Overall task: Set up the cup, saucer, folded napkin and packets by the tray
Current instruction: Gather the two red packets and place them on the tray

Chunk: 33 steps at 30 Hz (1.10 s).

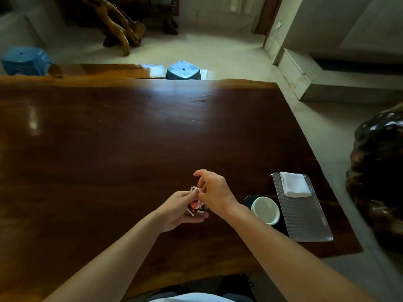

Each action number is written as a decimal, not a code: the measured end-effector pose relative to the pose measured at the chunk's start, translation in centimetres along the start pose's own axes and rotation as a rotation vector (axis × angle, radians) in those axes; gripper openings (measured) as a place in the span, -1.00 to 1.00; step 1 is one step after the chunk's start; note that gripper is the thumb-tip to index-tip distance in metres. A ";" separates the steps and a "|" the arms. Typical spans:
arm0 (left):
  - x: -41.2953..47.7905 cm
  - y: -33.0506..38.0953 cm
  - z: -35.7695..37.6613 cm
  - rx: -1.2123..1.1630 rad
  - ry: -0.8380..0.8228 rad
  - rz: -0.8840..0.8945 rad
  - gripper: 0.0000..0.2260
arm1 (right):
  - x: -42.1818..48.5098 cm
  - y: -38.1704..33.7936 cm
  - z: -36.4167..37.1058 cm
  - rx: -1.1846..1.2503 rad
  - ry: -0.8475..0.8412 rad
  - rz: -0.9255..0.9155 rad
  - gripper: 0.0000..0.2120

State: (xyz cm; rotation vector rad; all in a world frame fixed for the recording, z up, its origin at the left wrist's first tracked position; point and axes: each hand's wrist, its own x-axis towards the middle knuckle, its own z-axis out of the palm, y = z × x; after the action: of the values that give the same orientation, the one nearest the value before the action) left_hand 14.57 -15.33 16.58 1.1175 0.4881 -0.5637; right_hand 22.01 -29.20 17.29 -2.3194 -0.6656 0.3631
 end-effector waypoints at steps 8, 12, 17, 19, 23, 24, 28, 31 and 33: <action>1.1 0.9 1.6 -0.240 -0.151 0.015 -0.72 | -2.2 2.6 -2.0 0.618 0.004 0.453 -0.73; 2.9 0.7 4.3 -0.190 -0.144 -0.012 -0.73 | -4.2 4.2 -3.3 1.120 -0.036 0.632 -0.75; 5.7 0.2 7.8 0.052 -0.062 0.040 -0.75 | -5.6 7.3 -6.0 1.186 -0.116 0.554 -0.77; 6.7 0.2 9.6 0.148 -0.003 0.071 -0.76 | -5.7 8.8 -7.3 1.159 -0.080 0.582 -0.78; 9.0 -0.1 14.8 0.245 0.132 0.131 -0.76 | -5.8 12.8 -10.4 1.127 -0.014 0.632 -0.77; 9.6 -0.3 16.4 0.244 0.160 0.151 -0.76 | -5.9 13.9 -11.3 1.145 -0.008 0.639 -0.76; 12.3 -1.5 22.8 0.154 0.237 0.225 -0.77 | -6.9 18.2 -15.4 1.308 -0.003 0.657 -0.78; 14.6 -2.4 27.4 0.141 0.307 0.271 -0.73 | -7.8 21.6 -18.0 1.407 0.010 0.665 -0.80; 16.2 -3.1 30.5 0.169 0.344 0.301 -0.73 | -8.7 24.1 -19.7 1.452 0.016 0.686 -0.77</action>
State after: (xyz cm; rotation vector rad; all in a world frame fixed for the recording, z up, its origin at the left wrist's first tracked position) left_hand 27.49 -47.53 15.35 1.4300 0.5614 -0.1499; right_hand 31.87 -59.92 15.65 -1.0302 0.4099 0.7843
